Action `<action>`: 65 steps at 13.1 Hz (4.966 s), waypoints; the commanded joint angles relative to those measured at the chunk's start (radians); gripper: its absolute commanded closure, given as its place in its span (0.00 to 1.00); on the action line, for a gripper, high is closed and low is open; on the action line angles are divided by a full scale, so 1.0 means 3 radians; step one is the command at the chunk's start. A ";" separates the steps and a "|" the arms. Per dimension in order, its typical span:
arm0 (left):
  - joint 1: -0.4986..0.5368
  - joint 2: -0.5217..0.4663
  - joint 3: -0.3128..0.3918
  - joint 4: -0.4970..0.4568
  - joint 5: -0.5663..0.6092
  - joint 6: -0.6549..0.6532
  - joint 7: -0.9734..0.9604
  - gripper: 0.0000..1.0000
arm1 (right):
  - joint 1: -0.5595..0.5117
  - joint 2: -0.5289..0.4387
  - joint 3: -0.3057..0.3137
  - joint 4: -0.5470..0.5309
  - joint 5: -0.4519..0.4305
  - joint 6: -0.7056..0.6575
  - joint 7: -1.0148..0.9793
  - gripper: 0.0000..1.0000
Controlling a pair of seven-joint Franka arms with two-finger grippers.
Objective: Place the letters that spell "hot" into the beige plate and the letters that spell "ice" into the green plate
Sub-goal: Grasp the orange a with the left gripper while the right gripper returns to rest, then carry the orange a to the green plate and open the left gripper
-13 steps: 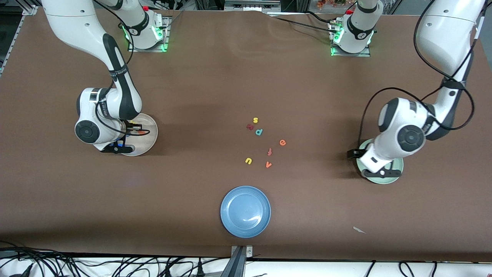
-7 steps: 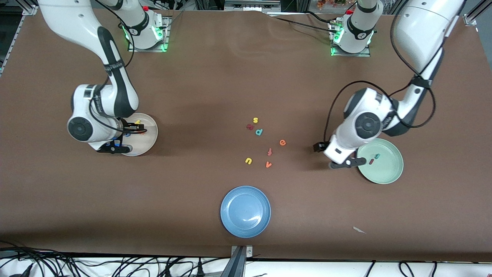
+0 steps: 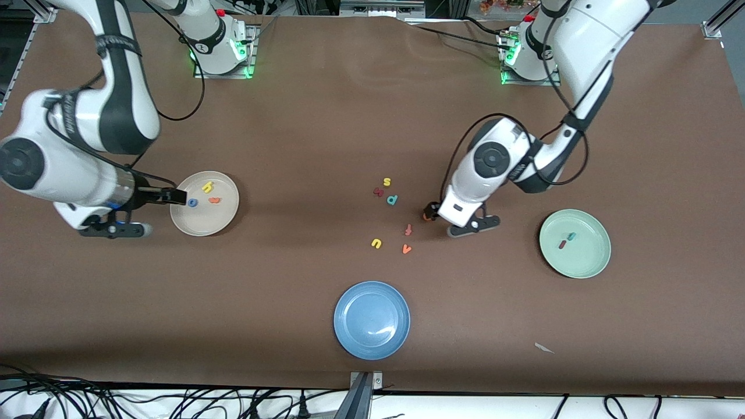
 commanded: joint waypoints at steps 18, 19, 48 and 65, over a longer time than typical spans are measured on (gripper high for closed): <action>-0.0279 0.0424 0.0099 0.0287 0.0430 0.0049 -0.0445 0.31 | -0.1362 -0.0215 0.1427 0.0377 -0.0524 -0.0115 0.0308 0.01; -0.0284 0.0429 0.0124 0.0332 0.0435 0.0039 -0.0445 0.33 | -0.1343 -0.0220 0.1438 0.0377 -0.0540 -0.0115 0.0380 0.00; -0.0310 0.0440 0.0155 0.0389 0.0435 -0.0104 -0.0471 0.80 | -0.1220 -0.0343 0.1377 0.0377 -0.0295 -0.0121 0.0391 0.00; 0.1265 0.0179 0.0150 0.0788 0.0526 -0.1429 0.2376 0.84 | -0.1041 -0.0133 0.1285 0.0311 -0.0437 0.0028 0.0371 0.00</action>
